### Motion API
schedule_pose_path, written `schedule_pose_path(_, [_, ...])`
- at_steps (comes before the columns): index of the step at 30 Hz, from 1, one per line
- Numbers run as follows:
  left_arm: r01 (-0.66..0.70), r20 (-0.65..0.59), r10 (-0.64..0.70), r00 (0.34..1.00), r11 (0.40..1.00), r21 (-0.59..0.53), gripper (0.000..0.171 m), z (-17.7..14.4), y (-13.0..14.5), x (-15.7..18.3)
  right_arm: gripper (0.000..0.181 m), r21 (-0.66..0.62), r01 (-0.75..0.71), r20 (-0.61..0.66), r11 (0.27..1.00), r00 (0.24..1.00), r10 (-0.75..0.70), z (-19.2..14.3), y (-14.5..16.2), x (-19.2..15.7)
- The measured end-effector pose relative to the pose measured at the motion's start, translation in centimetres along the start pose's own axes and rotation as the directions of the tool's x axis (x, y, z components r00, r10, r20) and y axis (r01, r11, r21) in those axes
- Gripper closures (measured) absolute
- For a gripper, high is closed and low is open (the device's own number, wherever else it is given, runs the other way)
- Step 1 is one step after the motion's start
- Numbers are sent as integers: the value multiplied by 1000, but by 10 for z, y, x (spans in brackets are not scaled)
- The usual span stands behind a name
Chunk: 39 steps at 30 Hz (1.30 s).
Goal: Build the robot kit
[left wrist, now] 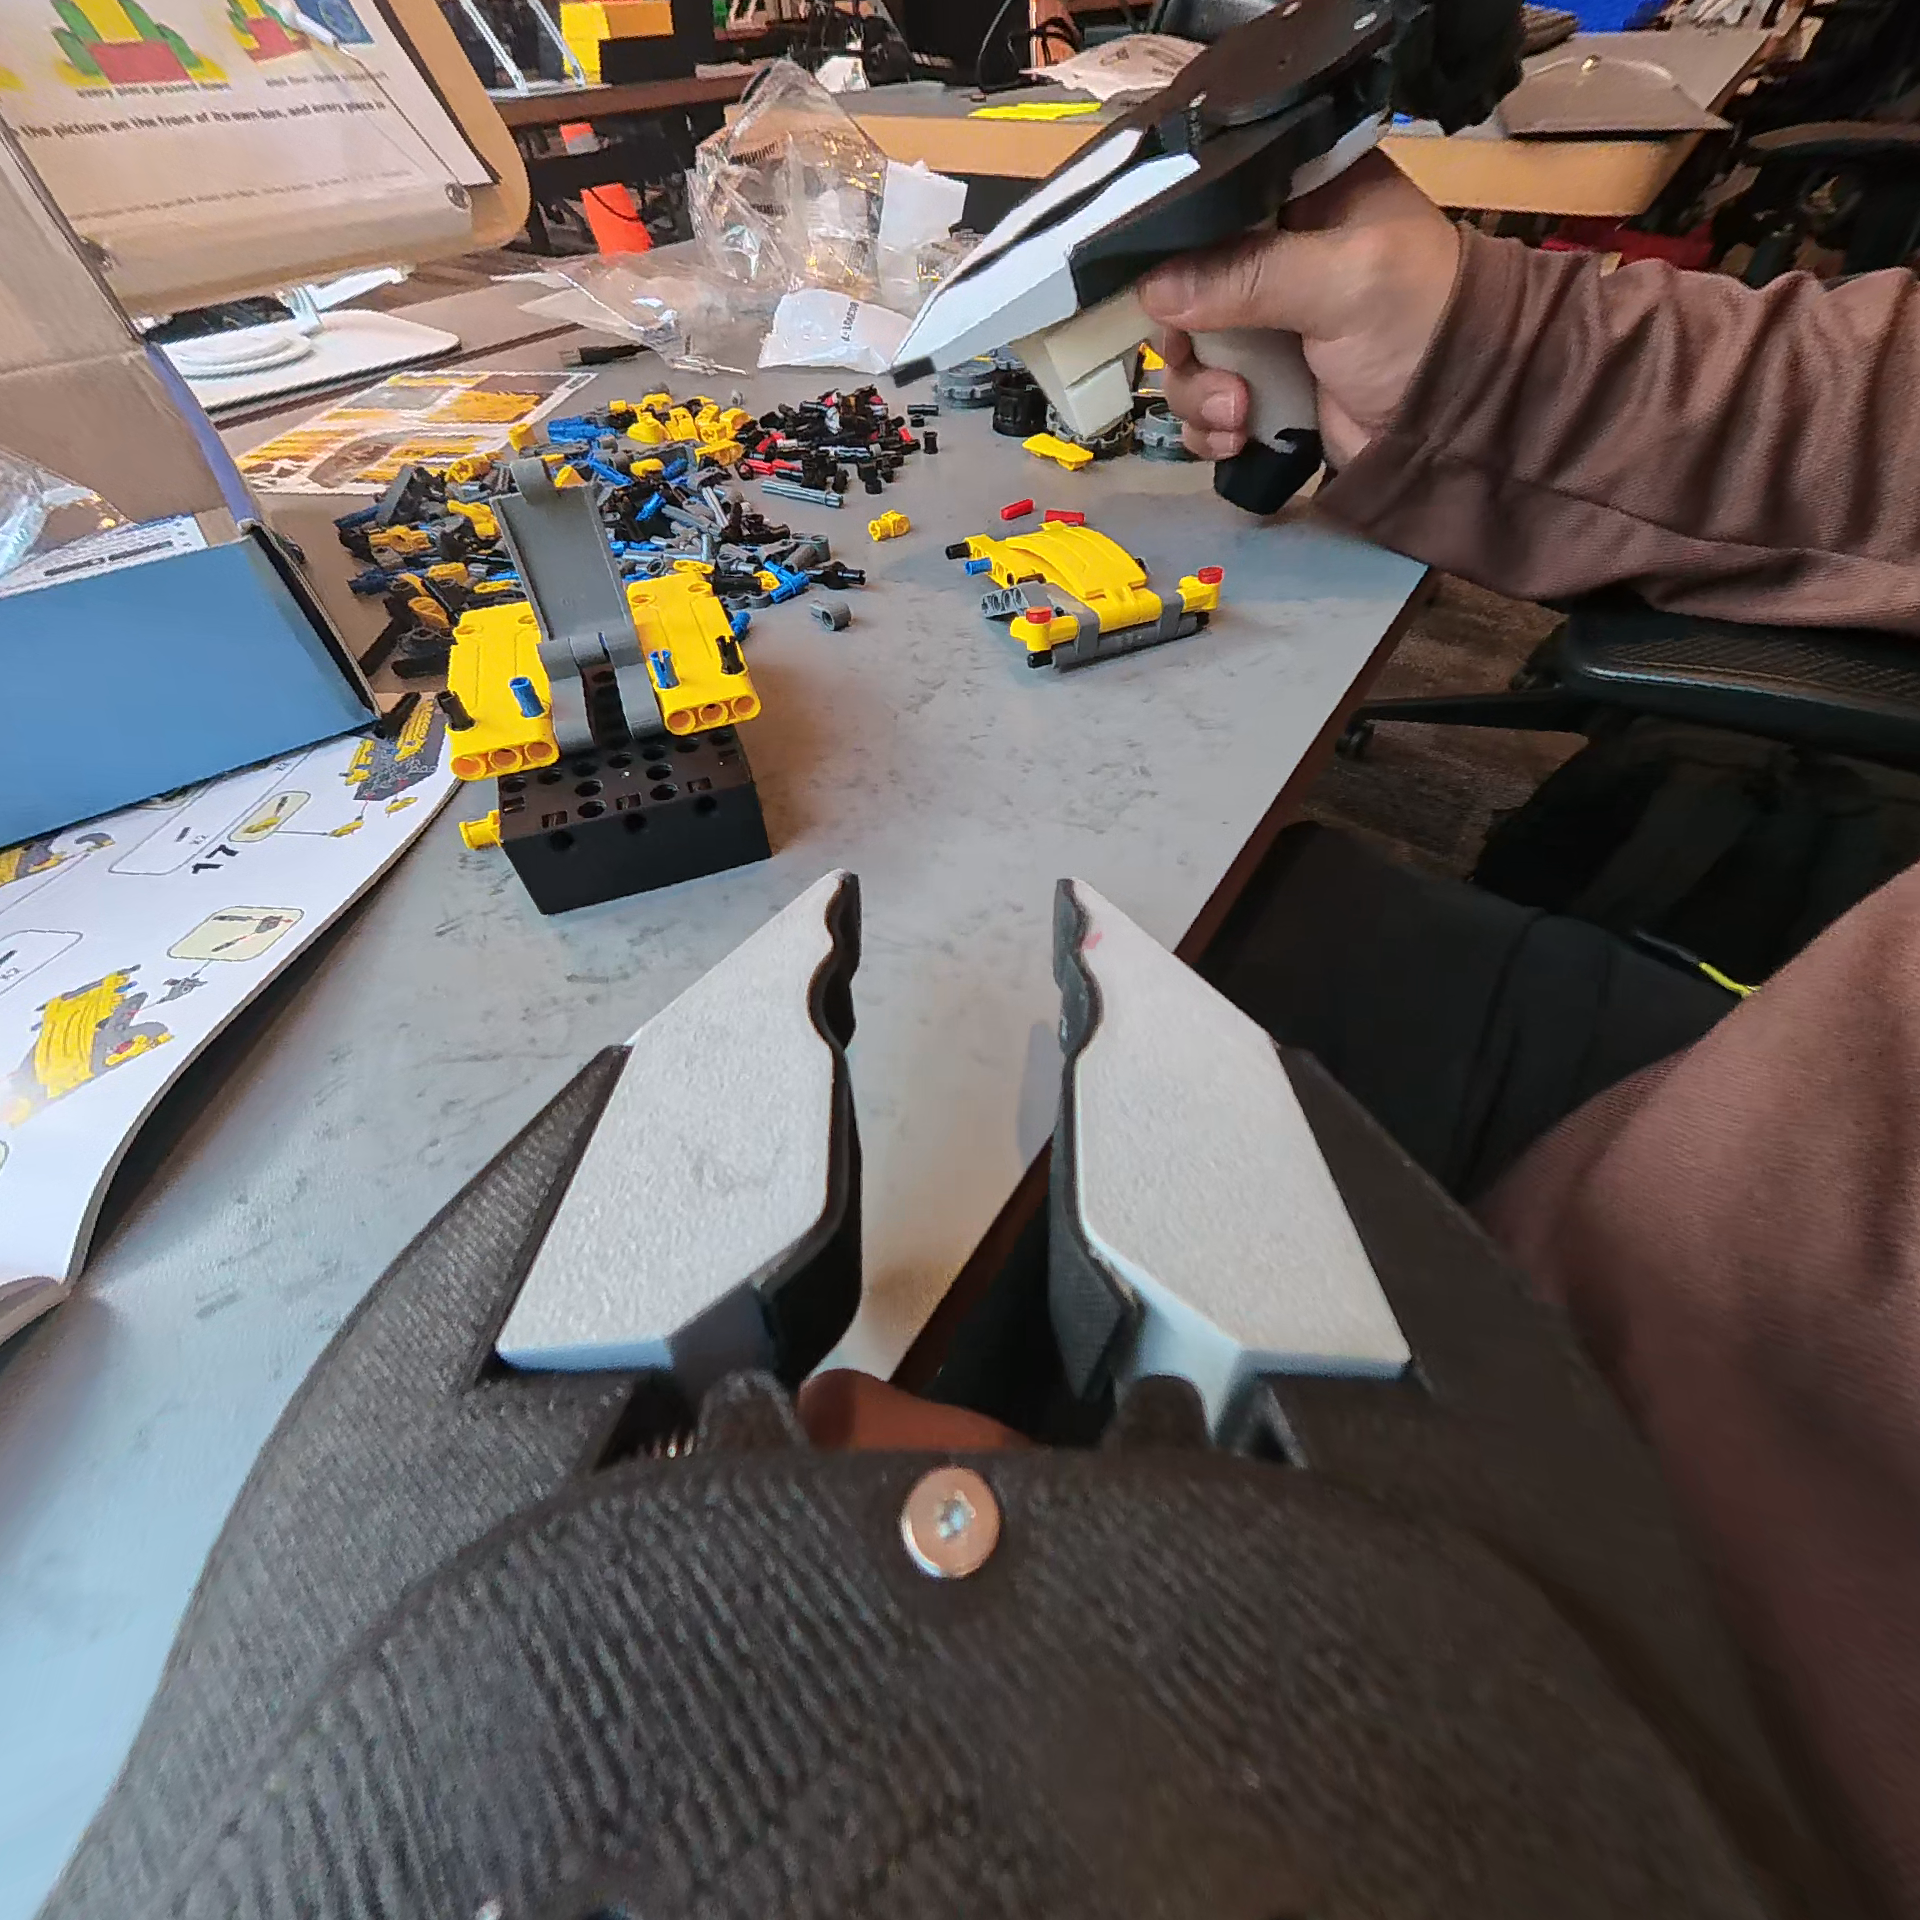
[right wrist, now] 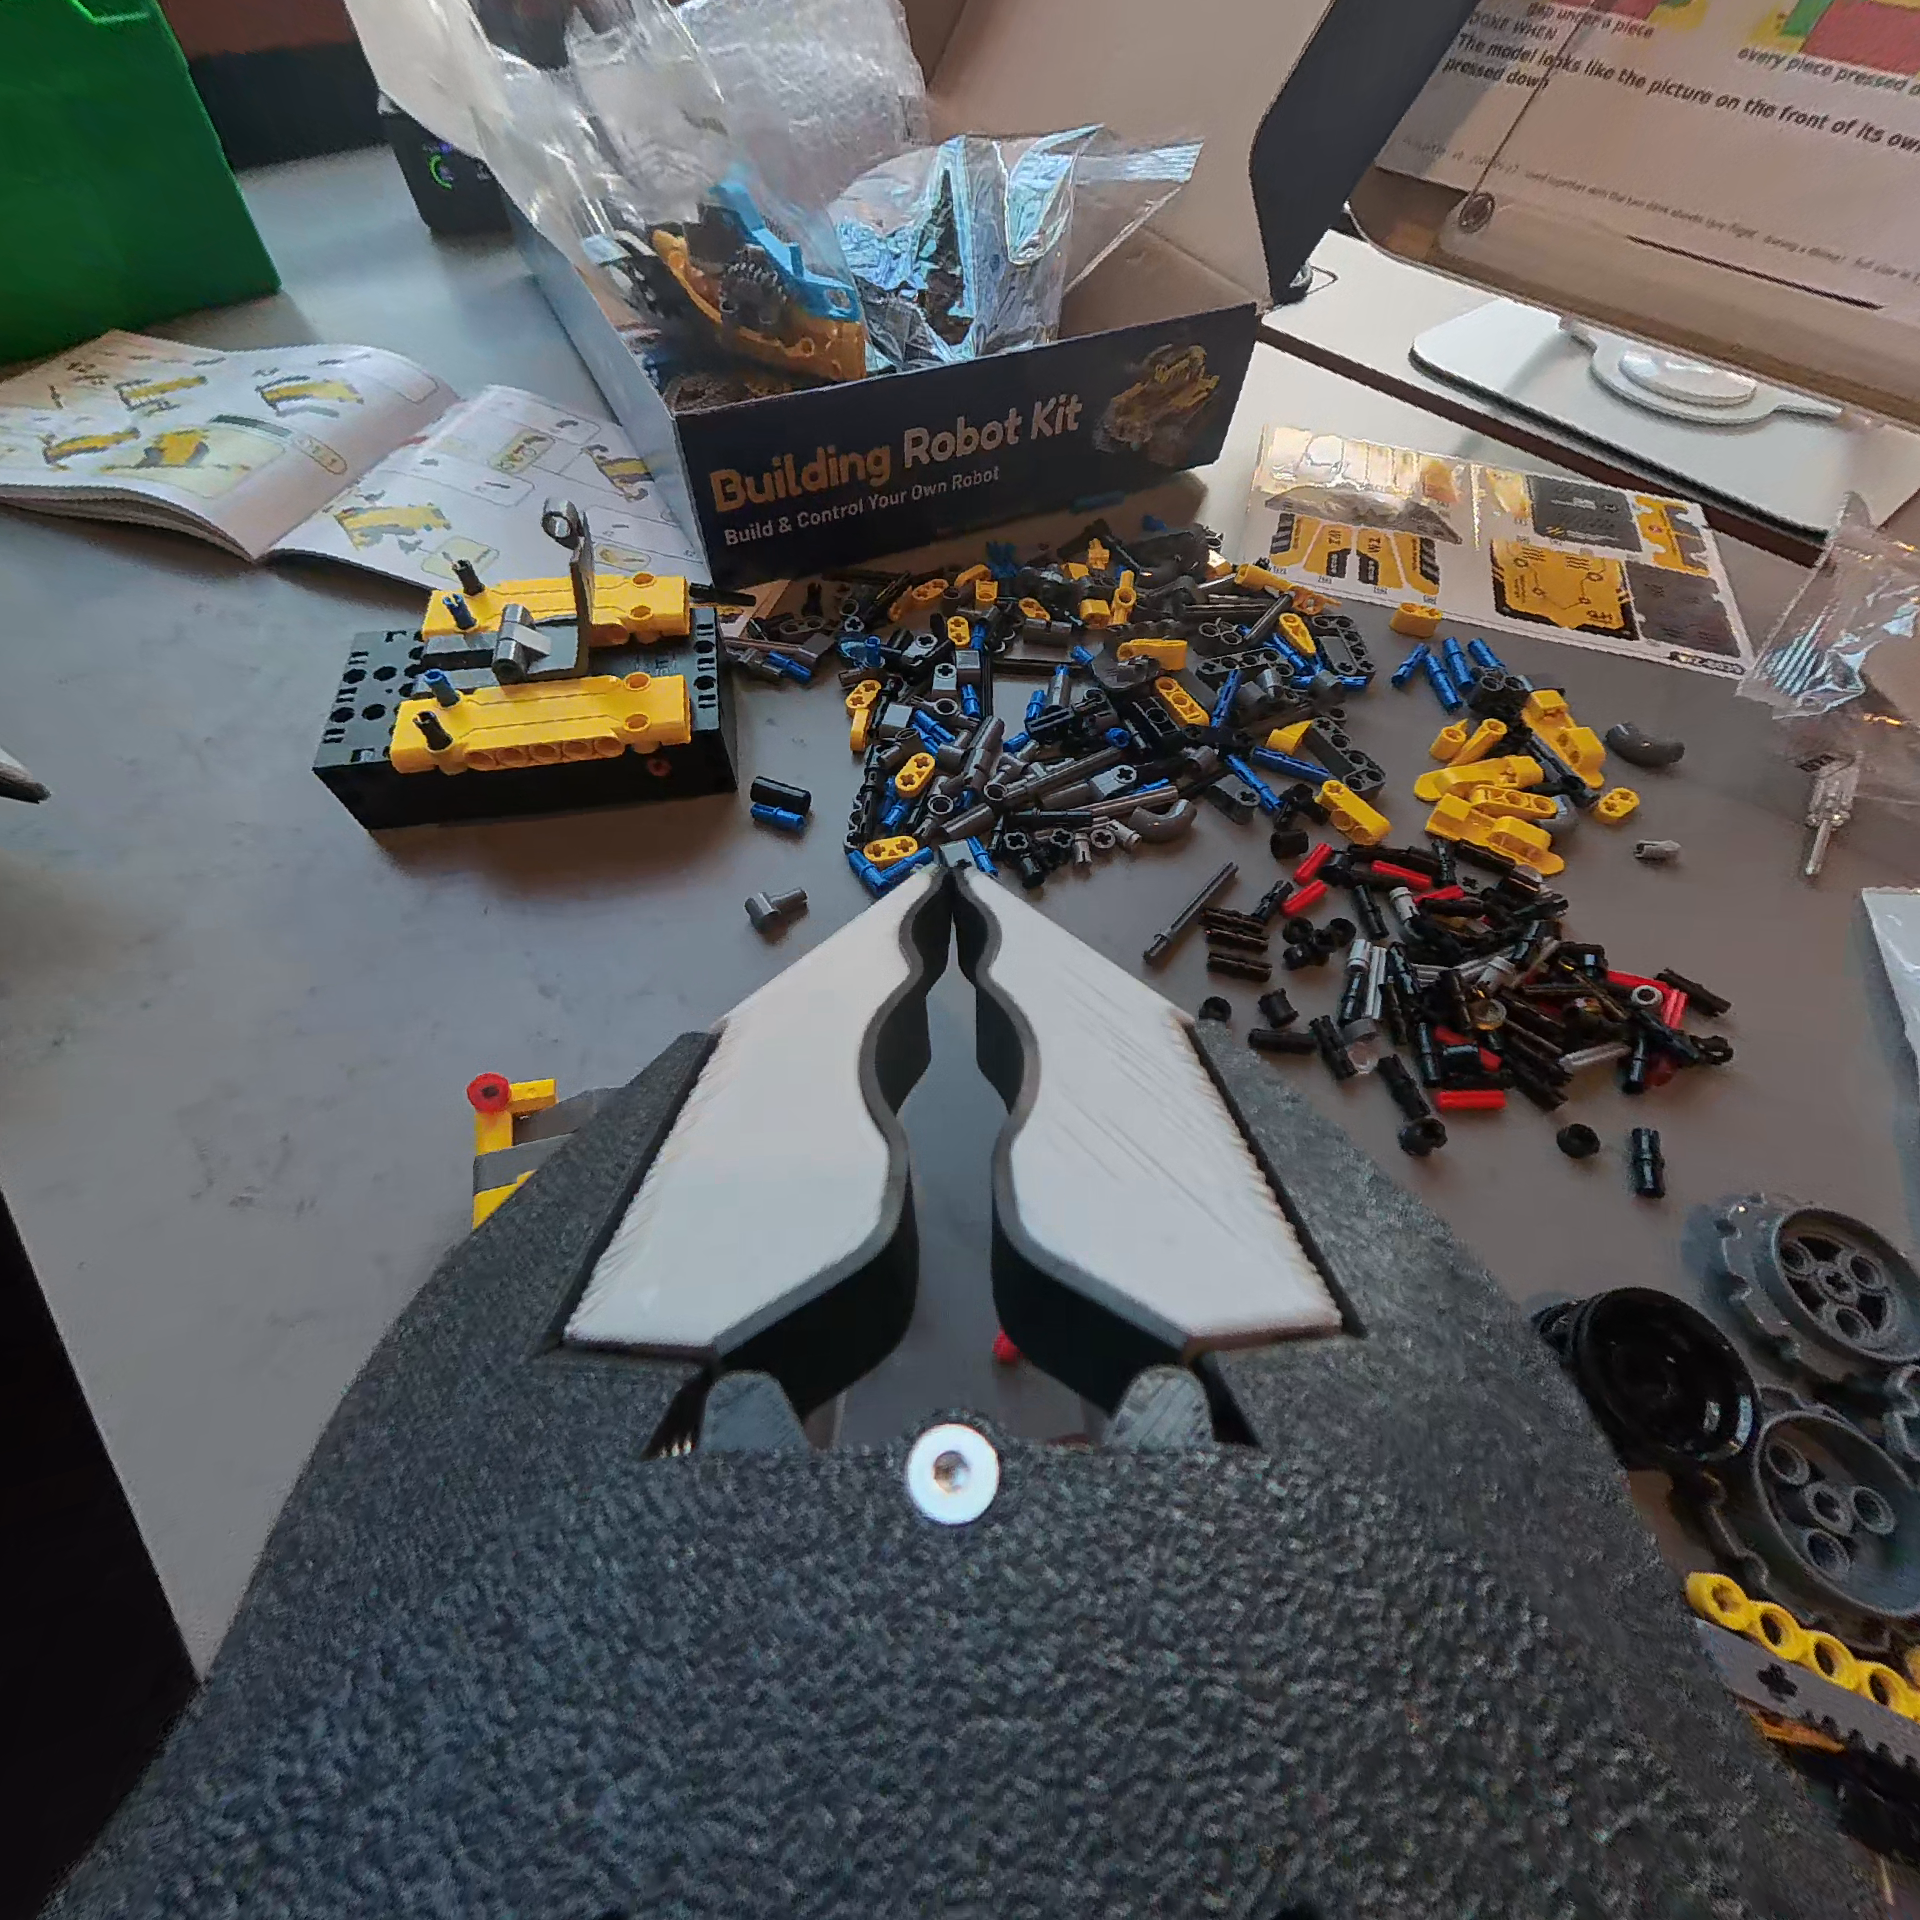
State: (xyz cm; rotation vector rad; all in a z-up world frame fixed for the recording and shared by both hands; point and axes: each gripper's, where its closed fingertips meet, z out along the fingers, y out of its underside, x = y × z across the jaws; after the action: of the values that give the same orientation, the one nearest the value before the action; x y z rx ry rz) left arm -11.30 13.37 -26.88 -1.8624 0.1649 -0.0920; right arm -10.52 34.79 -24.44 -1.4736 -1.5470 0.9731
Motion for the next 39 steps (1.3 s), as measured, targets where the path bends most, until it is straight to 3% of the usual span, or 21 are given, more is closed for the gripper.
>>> schedule_pose_path(39, [13, -7, -13, 1000, 1000, 8, 139, 0, -1, 0, 181, 92, 63, -110, 994, 993, -53, -1, -15, 11])
